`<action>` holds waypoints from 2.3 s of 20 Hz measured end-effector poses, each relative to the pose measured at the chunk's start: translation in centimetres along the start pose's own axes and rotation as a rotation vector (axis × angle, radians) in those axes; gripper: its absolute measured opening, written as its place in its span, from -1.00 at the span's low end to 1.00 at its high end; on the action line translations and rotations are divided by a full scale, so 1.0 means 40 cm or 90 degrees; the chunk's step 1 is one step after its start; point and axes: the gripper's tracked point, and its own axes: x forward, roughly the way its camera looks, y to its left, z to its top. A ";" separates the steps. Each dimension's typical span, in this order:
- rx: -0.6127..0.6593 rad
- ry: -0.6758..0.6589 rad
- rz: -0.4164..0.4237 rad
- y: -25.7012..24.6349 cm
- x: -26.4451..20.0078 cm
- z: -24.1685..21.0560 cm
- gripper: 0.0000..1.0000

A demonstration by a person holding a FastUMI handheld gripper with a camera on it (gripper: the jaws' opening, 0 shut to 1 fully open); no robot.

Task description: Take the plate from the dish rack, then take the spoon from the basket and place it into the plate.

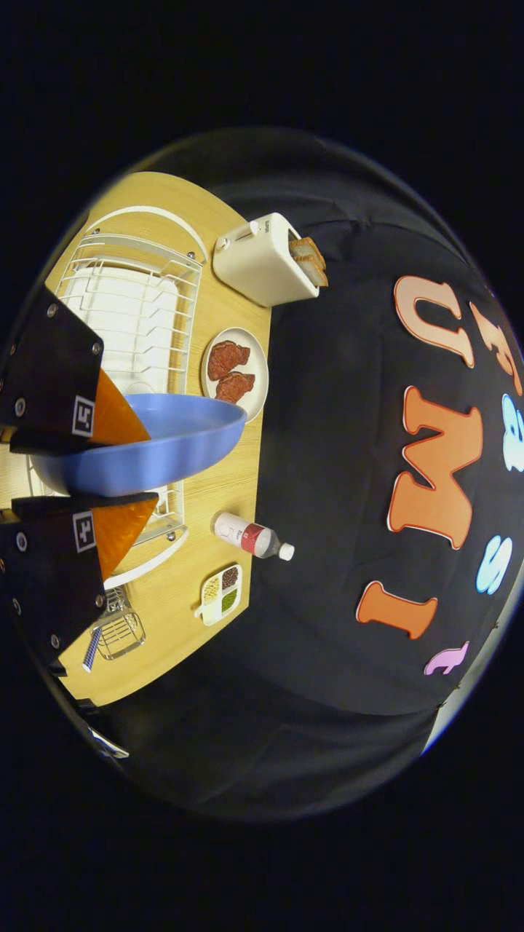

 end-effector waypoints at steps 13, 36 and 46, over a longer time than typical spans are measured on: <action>0.189 0.037 0.118 -0.118 -0.305 -0.119 -0.55; 0.480 0.314 0.286 0.028 -0.319 -0.643 -0.55; 0.447 0.309 0.277 -0.011 -0.289 -0.631 -0.14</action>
